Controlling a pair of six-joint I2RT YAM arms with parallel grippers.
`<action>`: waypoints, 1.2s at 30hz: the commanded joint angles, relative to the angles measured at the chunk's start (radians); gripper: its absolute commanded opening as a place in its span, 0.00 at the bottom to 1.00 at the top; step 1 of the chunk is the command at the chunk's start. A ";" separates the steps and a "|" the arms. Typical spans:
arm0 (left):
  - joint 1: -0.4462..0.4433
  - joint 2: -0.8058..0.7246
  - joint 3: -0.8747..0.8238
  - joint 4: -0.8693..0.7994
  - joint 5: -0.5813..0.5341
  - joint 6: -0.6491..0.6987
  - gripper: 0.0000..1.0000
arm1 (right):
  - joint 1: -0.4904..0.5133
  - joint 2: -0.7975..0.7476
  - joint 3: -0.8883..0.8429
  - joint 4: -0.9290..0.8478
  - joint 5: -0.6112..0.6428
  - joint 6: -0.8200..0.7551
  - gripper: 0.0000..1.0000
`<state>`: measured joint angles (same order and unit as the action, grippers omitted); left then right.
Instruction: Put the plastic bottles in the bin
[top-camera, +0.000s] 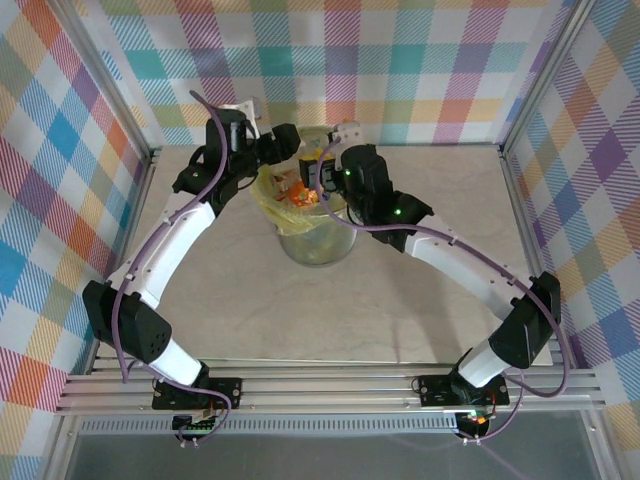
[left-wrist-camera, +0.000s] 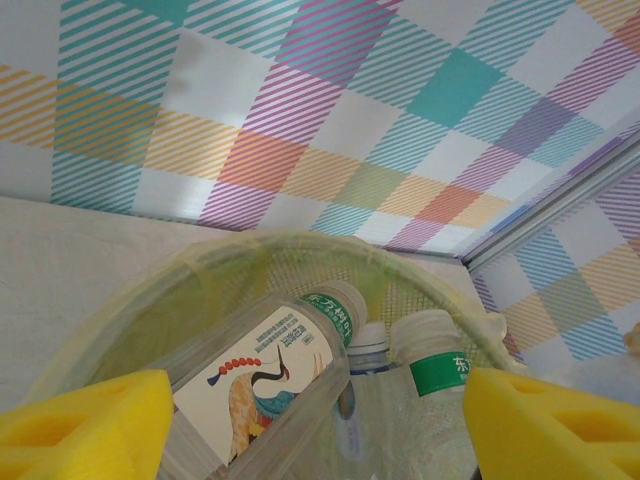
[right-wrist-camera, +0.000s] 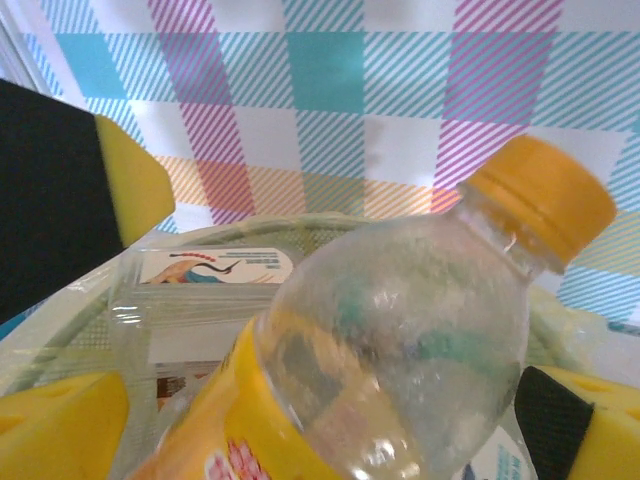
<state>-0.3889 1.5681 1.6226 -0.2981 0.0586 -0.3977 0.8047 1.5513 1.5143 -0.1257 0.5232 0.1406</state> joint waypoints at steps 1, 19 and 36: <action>0.005 0.011 0.038 -0.023 -0.017 0.026 0.77 | 0.002 -0.021 0.050 -0.066 0.051 0.025 1.00; 0.007 -0.083 -0.022 -0.055 -0.167 0.054 0.83 | -0.014 0.072 0.119 -0.173 0.006 0.088 0.67; 0.045 -0.200 -0.105 -0.093 -0.297 0.084 1.00 | -0.042 0.156 0.240 -0.289 0.005 0.129 0.67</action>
<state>-0.3634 1.4078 1.5375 -0.3832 -0.2039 -0.3275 0.7689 1.7168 1.7306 -0.3622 0.5377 0.2661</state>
